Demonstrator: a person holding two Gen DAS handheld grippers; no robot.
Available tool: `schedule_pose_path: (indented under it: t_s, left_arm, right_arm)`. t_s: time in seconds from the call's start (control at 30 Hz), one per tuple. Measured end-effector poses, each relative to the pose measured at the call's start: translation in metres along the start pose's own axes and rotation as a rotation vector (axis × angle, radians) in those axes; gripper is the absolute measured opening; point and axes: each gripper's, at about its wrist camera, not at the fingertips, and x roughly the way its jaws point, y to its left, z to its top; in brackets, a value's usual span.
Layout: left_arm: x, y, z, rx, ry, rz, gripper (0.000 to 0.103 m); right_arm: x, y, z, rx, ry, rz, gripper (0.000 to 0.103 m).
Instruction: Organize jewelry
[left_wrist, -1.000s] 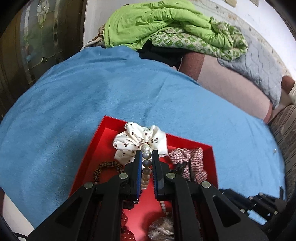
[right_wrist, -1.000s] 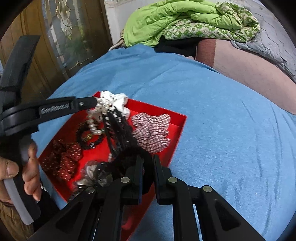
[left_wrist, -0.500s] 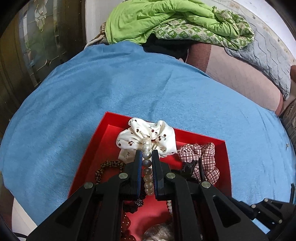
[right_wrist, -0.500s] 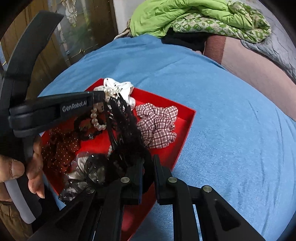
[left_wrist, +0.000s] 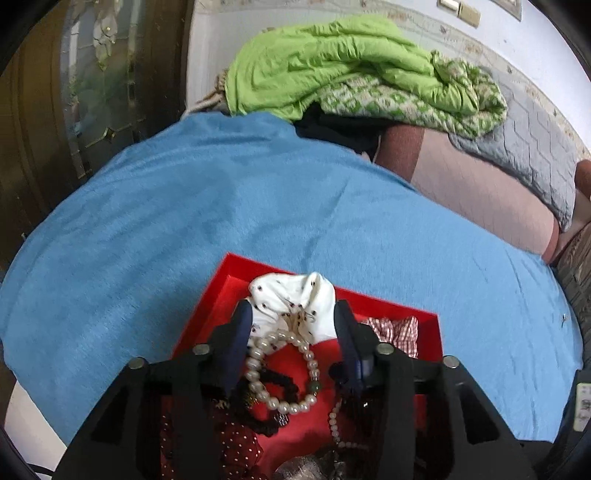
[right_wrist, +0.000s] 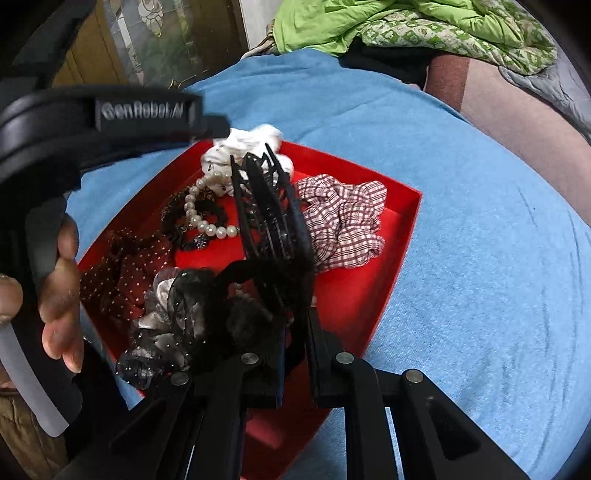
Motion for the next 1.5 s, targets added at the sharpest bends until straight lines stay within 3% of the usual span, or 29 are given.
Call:
schedule_pose_path:
  t_s: [0.1, 0.17, 0.33, 0.4, 0.5, 0.67, 1.07, 1.5]
  left_arm:
    - [-0.004, 0.003, 0.002, -0.018, -0.019, -0.011, 0.048]
    - [-0.006, 0.006, 0.003, -0.034, -0.028, -0.006, 0.050]
    - [-0.011, 0.015, 0.004, -0.075, -0.058, 0.034, 0.058]
    - [-0.014, 0.018, 0.004, -0.087, -0.075, 0.052, 0.065]
    - [-0.021, 0.021, 0.004, -0.099, -0.106, 0.076, 0.074]
    - [-0.029, 0.025, 0.004, -0.106, -0.140, 0.112, 0.080]
    - [-0.038, 0.025, -0.001, -0.081, -0.190, 0.235, 0.084]
    - [-0.036, 0.008, -0.009, -0.002, -0.221, 0.331, 0.089]
  right_arm:
    - [-0.003, -0.001, 0.001, 0.013, 0.001, 0.009, 0.024]
    - [-0.007, -0.001, 0.000, 0.021, -0.007, 0.017, 0.041]
    - [-0.015, 0.000, -0.002, 0.021, -0.018, 0.026, 0.047]
    - [-0.018, 0.003, -0.005, 0.022, -0.019, 0.036, 0.049]
    - [-0.023, 0.008, -0.007, 0.020, -0.025, 0.040, 0.055]
    - [-0.032, 0.018, -0.014, 0.016, -0.044, 0.041, 0.068]
    - [-0.058, 0.015, -0.024, 0.020, -0.131, 0.019, 0.077]
    - [-0.076, -0.023, -0.049, 0.145, -0.163, -0.006, 0.079]
